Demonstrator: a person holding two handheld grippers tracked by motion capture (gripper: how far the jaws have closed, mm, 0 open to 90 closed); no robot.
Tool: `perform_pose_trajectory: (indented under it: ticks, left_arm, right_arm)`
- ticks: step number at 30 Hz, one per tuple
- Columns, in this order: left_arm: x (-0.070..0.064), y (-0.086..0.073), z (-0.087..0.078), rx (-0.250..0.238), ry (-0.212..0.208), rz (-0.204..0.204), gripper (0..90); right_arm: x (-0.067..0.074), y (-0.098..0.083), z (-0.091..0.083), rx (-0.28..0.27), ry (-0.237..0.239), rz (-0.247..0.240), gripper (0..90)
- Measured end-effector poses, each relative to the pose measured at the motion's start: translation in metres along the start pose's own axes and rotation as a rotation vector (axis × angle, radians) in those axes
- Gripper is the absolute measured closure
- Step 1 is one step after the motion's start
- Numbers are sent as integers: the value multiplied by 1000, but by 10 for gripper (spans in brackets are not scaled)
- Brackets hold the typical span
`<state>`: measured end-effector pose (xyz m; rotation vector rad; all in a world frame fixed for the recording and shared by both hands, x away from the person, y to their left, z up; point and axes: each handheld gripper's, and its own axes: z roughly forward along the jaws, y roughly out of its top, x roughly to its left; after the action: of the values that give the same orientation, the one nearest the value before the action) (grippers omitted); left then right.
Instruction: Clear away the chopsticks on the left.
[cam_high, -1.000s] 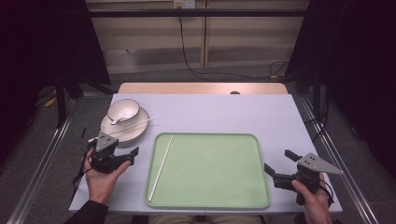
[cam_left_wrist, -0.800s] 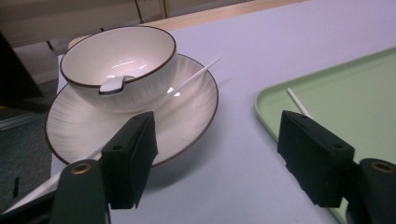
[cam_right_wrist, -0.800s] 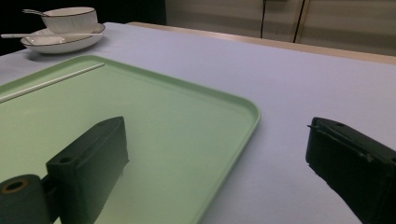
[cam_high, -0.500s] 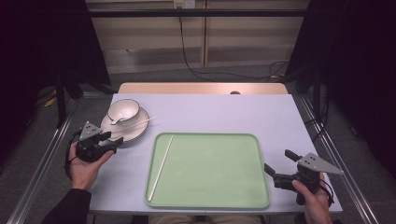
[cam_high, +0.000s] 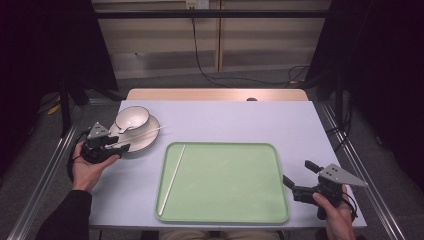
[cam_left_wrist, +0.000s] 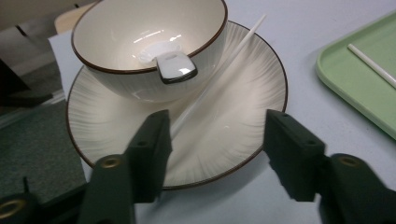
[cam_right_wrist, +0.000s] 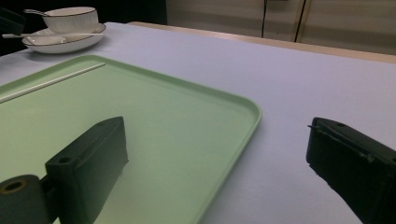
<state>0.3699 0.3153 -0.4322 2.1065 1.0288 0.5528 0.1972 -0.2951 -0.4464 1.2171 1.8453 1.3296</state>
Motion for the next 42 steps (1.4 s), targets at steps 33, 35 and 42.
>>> perform_pose_trajectory:
  ticks: [33,35,42]
  left_arm:
    - [25,15,39,116,-110,152,639]
    - [25,15,40,118,-107,157,661]
    - [24,14,46,148,-115,171,711]
  right_arm:
    - [0,0,0,1,4,2,51]
    - [0,0,0,1,5,2,51]
    - [0,0,0,2,3,2,51]
